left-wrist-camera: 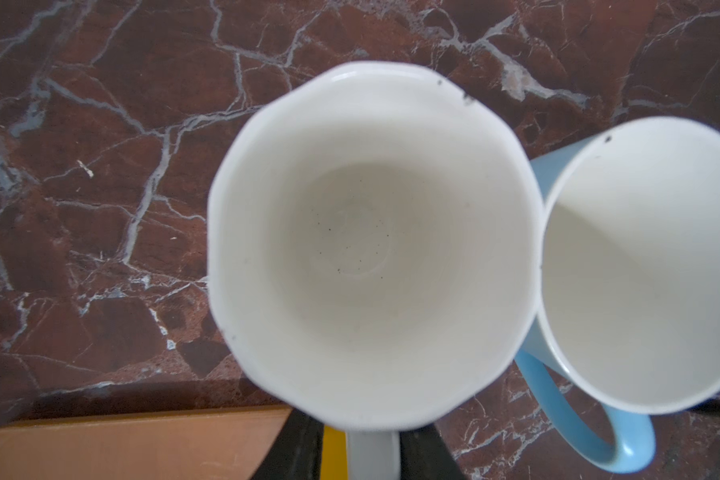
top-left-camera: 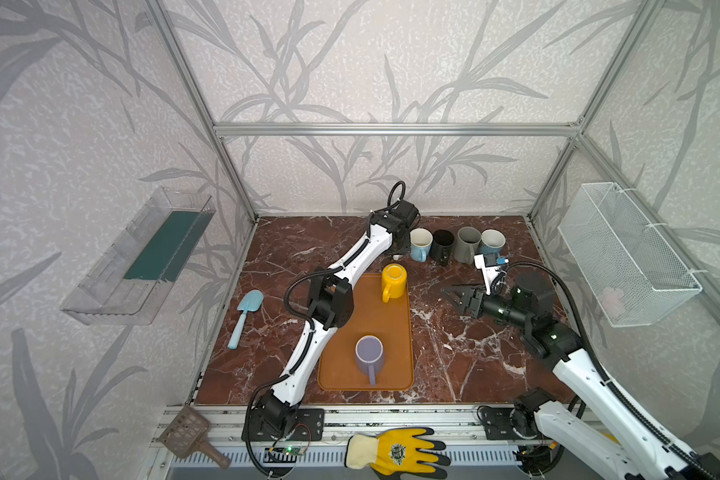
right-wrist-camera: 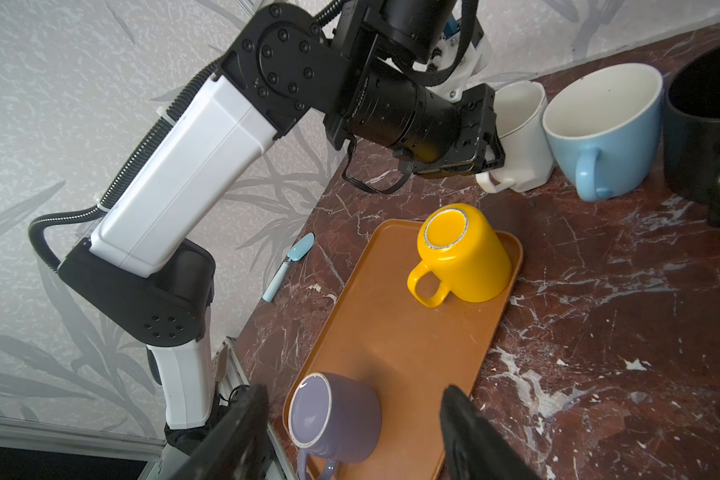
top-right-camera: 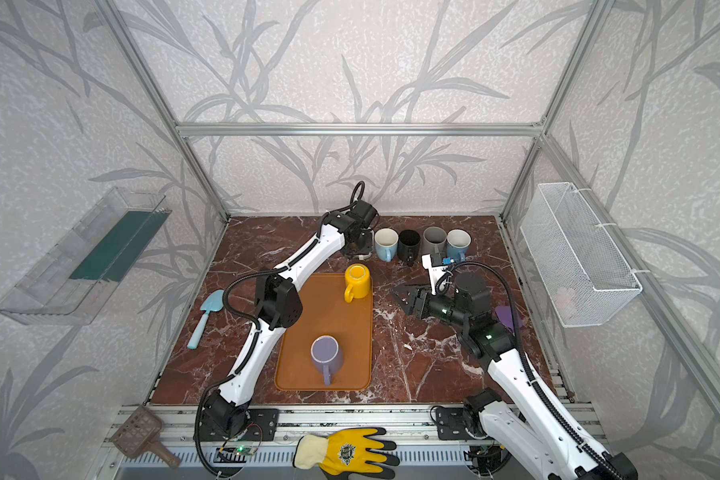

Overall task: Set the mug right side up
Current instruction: 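Lower the white hexagonal mug with the left gripper beside the light blue mug, then open the left gripper, release the white mug and lift away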

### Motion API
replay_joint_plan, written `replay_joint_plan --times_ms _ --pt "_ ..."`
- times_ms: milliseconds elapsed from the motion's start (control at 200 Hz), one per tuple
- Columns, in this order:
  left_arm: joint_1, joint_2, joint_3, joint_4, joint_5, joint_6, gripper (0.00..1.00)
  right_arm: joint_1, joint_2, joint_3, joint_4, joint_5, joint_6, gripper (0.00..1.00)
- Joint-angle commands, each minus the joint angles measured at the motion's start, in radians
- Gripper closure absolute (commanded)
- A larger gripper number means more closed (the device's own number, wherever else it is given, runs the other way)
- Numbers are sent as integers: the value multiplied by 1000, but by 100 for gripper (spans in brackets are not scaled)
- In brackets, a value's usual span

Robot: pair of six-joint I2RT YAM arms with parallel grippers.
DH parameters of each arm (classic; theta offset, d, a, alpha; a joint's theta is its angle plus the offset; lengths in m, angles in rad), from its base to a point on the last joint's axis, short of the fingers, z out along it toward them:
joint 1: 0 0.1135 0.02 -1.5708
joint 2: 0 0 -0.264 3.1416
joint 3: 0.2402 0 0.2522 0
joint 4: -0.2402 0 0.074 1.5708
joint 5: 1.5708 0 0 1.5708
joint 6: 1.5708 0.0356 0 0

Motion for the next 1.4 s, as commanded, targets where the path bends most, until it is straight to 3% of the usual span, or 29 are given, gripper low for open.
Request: replay_joint_plan --times_ms 0,595,985,1290,1395 --pt "2 -25 -8 -12 -21 6 63 -5 -7 -4 5 -12 3 34" --pt "1 -111 -72 -10 -15 22 55 -6 4 -3 -8 -6 -1 32" --pt "2 -394 -397 169 -25 30 55 8 95 -15 -12 29 -17 23" --pt "15 -625 -715 264 -4 69 55 178 231 22 -69 295 -51 22" --pt "18 -720 -896 332 -8 83 55 275 292 62 -126 490 -25 22"
